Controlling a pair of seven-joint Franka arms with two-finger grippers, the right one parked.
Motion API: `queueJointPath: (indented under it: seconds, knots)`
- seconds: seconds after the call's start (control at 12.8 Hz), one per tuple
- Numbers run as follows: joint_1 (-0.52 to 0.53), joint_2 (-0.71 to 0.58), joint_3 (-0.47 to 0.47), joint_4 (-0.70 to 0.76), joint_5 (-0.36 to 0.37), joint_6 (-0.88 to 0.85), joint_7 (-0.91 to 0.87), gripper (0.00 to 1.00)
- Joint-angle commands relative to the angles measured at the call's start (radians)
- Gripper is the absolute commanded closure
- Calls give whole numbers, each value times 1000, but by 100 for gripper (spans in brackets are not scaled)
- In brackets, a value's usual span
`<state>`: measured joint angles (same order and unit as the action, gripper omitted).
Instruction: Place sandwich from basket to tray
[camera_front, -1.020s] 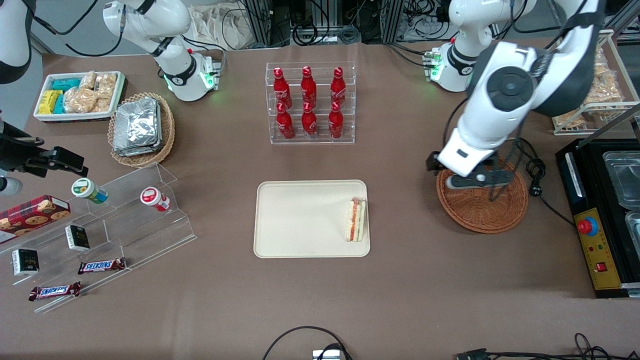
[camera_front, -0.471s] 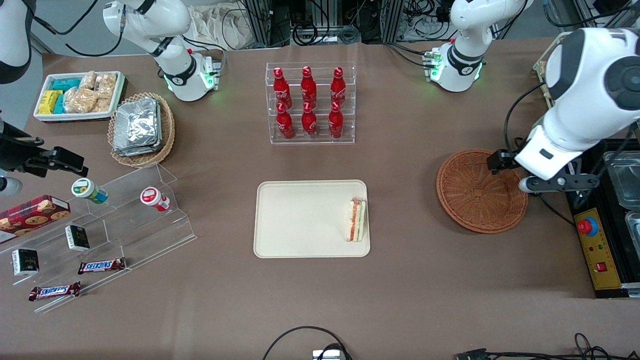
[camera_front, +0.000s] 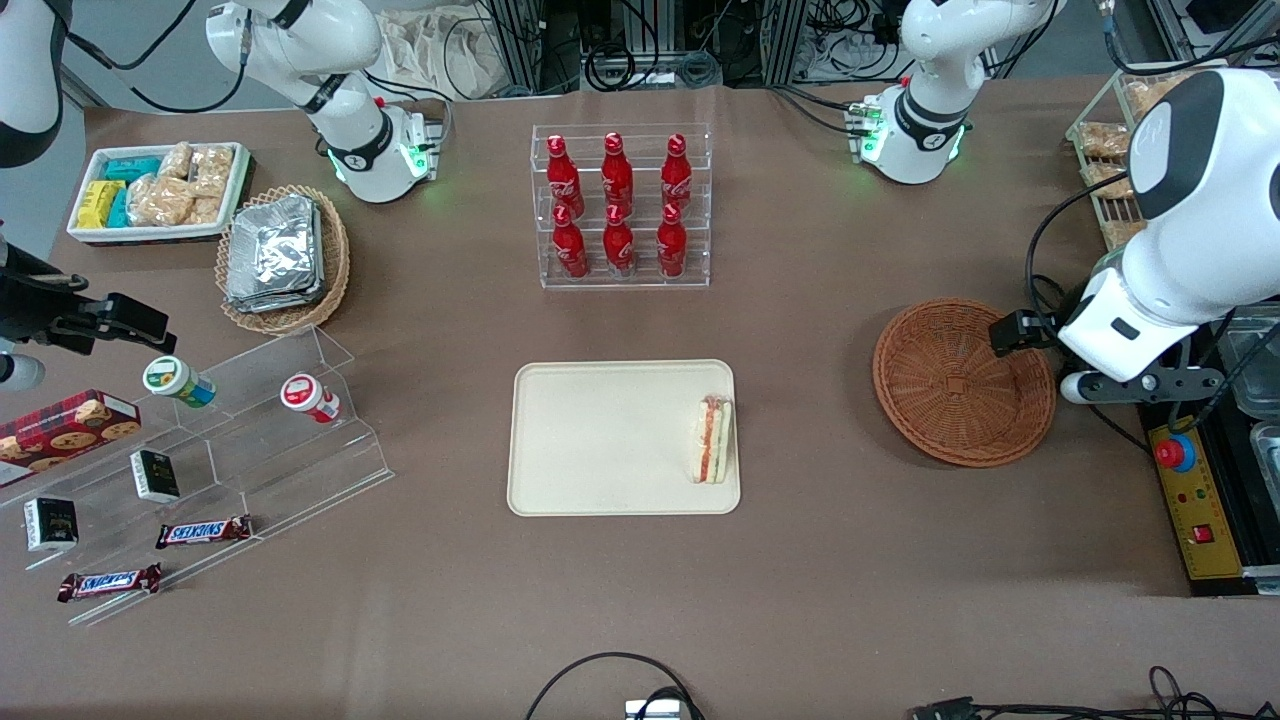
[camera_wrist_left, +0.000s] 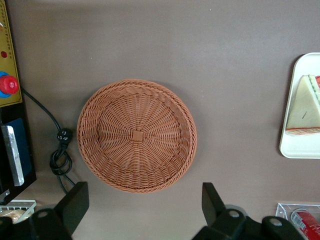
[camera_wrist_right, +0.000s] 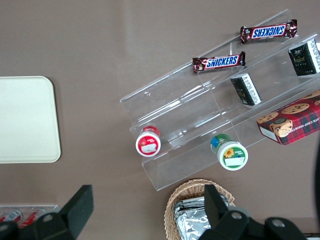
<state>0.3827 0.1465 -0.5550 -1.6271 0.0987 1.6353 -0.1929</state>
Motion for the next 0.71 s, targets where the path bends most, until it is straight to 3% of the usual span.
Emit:
queueJointPath:
  seconds: [0.0, 0.31, 0.63]
  knots:
    - [10, 7, 0, 49, 3, -66, 15, 0]
    - [-168, 1, 232, 49, -16, -80, 70, 0]
    - [-188, 10, 253, 55, -13, -78, 118, 0]
